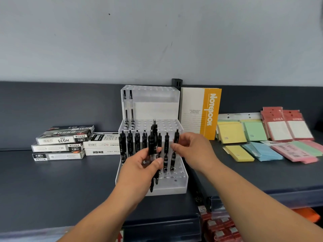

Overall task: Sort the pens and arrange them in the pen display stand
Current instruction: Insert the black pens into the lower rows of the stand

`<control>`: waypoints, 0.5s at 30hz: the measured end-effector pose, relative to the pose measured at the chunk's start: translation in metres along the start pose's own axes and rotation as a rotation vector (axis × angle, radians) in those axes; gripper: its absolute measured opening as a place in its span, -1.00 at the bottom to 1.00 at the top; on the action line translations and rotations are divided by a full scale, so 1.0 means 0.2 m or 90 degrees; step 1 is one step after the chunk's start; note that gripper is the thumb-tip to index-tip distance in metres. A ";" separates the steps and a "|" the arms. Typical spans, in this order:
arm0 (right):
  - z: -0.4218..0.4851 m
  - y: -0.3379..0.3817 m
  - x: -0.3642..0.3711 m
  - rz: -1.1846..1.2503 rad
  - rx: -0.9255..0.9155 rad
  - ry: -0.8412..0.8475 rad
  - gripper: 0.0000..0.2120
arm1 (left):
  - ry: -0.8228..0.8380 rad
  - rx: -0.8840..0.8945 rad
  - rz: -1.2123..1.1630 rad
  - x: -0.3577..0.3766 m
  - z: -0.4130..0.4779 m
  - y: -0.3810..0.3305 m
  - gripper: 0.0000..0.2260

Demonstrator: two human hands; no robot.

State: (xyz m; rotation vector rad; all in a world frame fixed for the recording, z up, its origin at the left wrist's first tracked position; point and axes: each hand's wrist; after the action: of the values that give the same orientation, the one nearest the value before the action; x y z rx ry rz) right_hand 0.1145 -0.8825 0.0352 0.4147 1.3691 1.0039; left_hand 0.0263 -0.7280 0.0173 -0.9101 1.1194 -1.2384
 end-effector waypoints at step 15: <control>-0.04 -0.01 0.00 -0.056 -0.044 0.045 -0.80 | 0.024 -0.001 0.026 0.01 0.00 0.00 -0.82</control>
State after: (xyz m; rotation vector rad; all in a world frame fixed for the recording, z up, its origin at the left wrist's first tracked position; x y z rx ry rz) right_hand 0.1076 -0.8861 0.0313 0.2673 1.3993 0.9977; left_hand 0.0260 -0.7293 0.0164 -0.8645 1.1638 -1.2264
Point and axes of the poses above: each hand's wrist, its own z-axis towards the middle knuckle, its own x-axis out of the palm, y = z × x, and after that the axes turned 13 degrees about y, right-handed
